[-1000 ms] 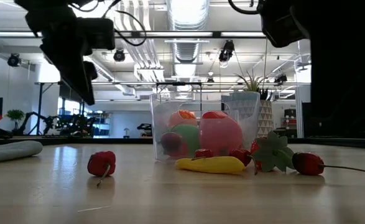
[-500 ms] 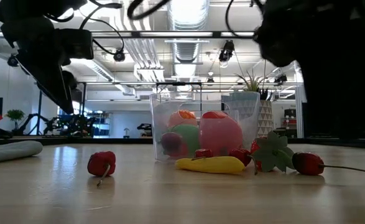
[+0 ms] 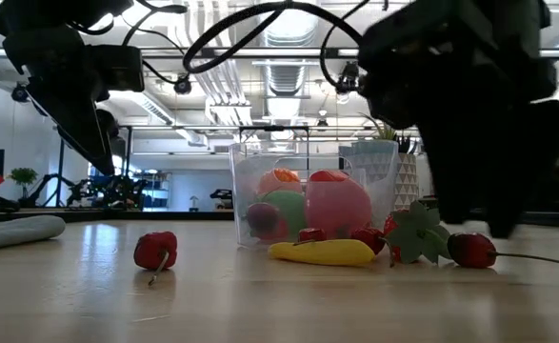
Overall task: Pick and placing Produce into tupperware
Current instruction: Put the red cherry into the transparent bin
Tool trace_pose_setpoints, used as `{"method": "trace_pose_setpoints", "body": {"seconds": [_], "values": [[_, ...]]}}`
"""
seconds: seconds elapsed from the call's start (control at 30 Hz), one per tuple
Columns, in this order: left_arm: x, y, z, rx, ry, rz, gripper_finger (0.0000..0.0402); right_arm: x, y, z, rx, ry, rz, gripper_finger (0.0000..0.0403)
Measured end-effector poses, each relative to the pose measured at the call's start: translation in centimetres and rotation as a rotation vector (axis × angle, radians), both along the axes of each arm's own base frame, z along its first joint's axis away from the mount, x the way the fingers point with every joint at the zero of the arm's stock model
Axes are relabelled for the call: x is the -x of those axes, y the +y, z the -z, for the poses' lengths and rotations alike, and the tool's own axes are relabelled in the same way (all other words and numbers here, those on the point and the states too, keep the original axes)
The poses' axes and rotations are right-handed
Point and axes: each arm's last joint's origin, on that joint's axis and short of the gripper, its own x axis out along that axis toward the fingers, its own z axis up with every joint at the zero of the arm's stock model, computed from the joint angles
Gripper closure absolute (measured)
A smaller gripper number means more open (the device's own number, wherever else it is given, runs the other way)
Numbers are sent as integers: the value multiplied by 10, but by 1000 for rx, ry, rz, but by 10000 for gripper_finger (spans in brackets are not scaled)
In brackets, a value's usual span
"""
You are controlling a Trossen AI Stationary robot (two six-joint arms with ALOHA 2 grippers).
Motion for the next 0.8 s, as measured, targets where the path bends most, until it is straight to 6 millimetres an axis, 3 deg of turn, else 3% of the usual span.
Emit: {"method": "trace_pose_setpoints", "body": {"seconds": [0.17,0.8], "values": [[-1,0,0,3,-8,-1,162,0,2,10,-20,47,-9,145],[-2,0,-1,35,-14,-44,162,-14,8,10,-14,9,-132,146]]}}
